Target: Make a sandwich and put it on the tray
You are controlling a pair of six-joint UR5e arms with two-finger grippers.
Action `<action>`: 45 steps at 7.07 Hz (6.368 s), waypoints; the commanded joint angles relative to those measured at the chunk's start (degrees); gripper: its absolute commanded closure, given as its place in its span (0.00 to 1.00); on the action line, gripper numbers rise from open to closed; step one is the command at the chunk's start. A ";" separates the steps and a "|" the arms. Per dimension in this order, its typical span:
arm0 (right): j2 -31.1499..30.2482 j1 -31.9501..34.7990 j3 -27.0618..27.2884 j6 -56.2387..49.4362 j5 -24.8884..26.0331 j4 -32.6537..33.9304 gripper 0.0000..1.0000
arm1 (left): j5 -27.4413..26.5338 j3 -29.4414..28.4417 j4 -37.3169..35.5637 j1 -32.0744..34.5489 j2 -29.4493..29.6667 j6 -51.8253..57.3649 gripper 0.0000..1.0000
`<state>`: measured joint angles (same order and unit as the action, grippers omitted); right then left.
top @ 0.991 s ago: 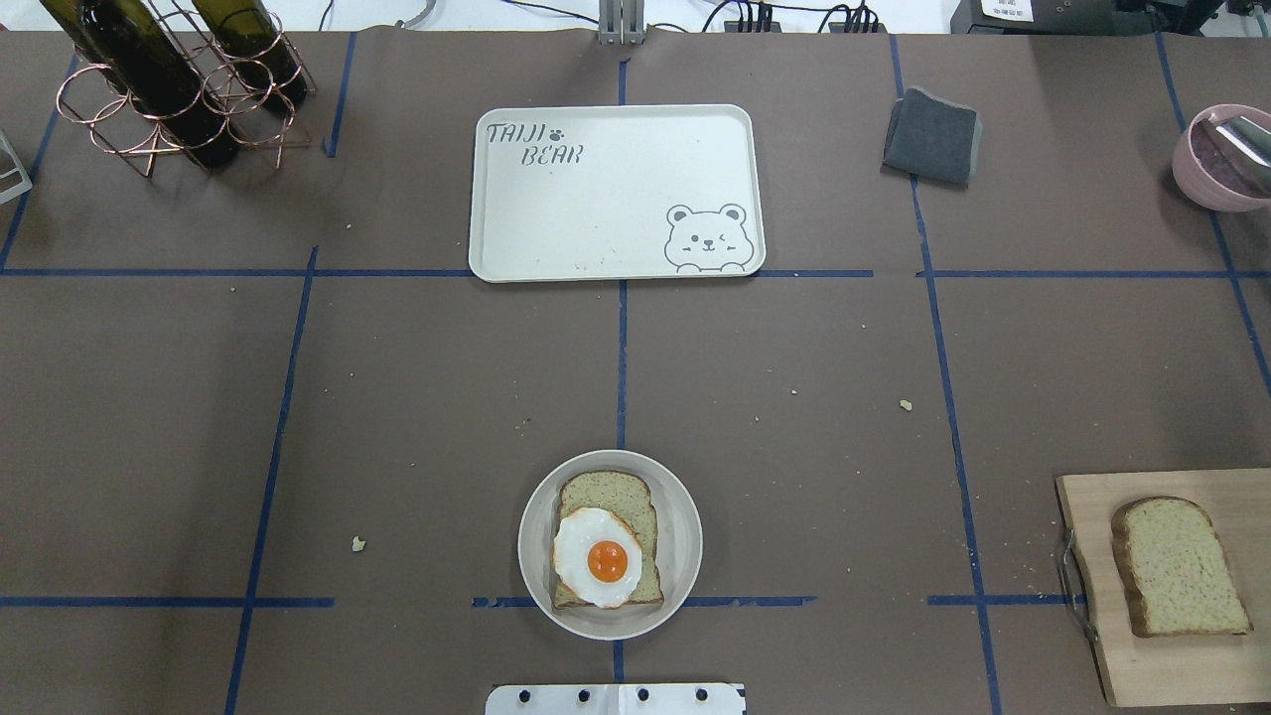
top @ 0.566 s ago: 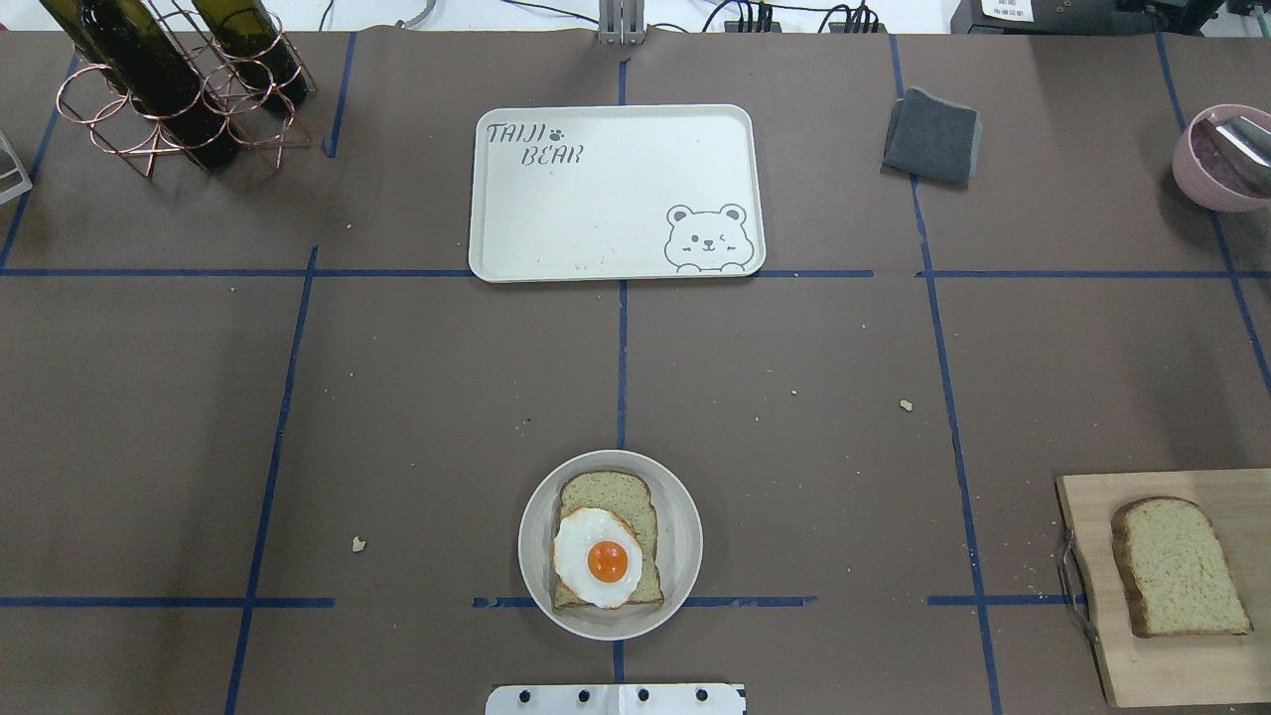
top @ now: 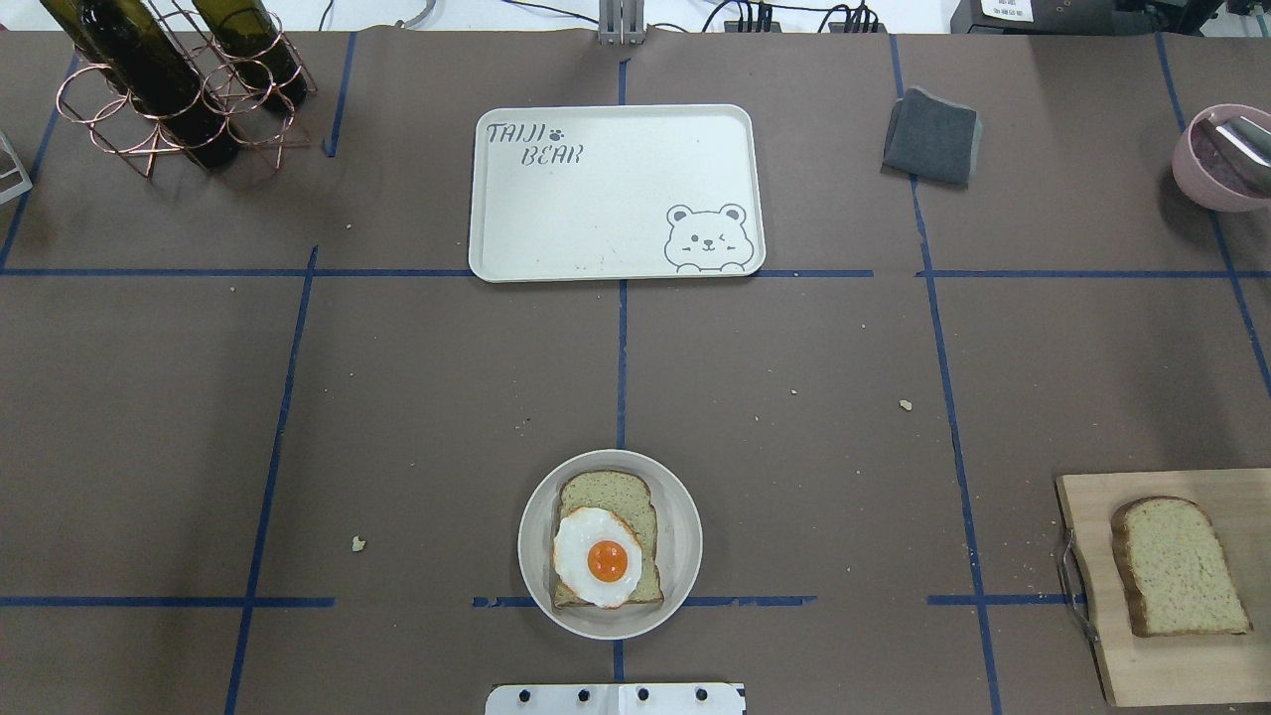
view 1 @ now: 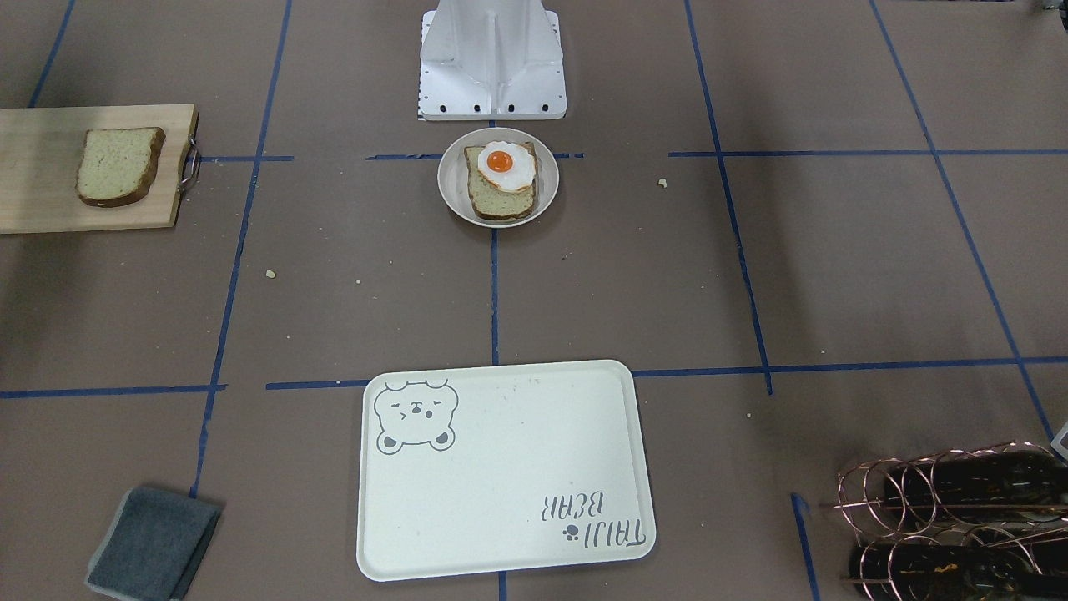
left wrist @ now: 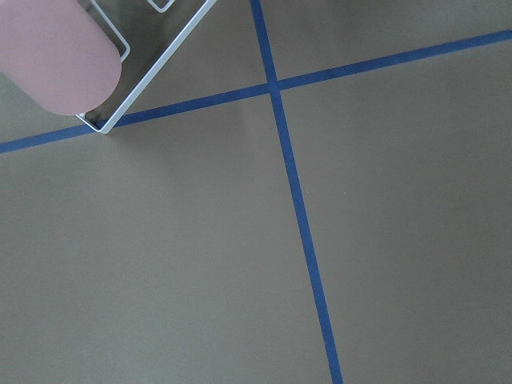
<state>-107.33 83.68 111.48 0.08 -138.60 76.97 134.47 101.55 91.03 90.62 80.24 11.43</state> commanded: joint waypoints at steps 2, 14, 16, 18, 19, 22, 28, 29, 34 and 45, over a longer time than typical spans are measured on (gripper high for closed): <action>-7.84 -19.12 -0.30 31.91 5.94 -27.21 0.00 | -0.08 1.72 -0.06 0.00 0.09 -0.09 0.00; -13.08 -40.70 -13.39 53.97 15.02 -57.45 0.42 | -0.08 1.63 -0.06 0.00 0.18 0.00 0.00; -12.64 -41.14 -14.44 53.97 15.37 -57.45 0.53 | -0.08 1.81 -0.06 0.00 0.18 0.00 0.00; -12.37 -41.32 -14.45 53.97 15.37 -57.45 1.00 | -0.08 1.90 -0.06 0.00 0.26 -0.09 0.00; -12.37 -41.23 -14.45 53.89 15.29 -58.67 1.00 | -0.08 1.90 -0.06 0.00 0.18 -0.09 0.00; -12.37 -40.96 -13.49 53.88 14.41 -59.56 1.00 | -0.17 1.81 -0.06 0.00 0.26 -0.09 0.00; 5.92 -43.23 -1.88 74.06 9.13 -54.78 1.00 | -0.17 1.55 -0.15 0.00 0.26 -0.09 0.00; 14.09 -47.25 -1.88 79.58 12.96 -46.73 1.00 | -0.09 1.55 -0.15 0.00 0.18 -0.09 0.00; 39.29 -68.81 -7.22 83.85 37.59 -24.32 1.00 | -0.17 1.02 -0.15 0.00 0.18 -0.09 0.00; 41.24 -47.59 6.03 67.50 23.21 14.64 0.00 | -0.17 0.84 -0.15 0.00 -0.09 -0.09 0.00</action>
<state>-65.79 32.03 117.36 75.54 -113.36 85.36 134.30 102.32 90.88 90.62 80.17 11.34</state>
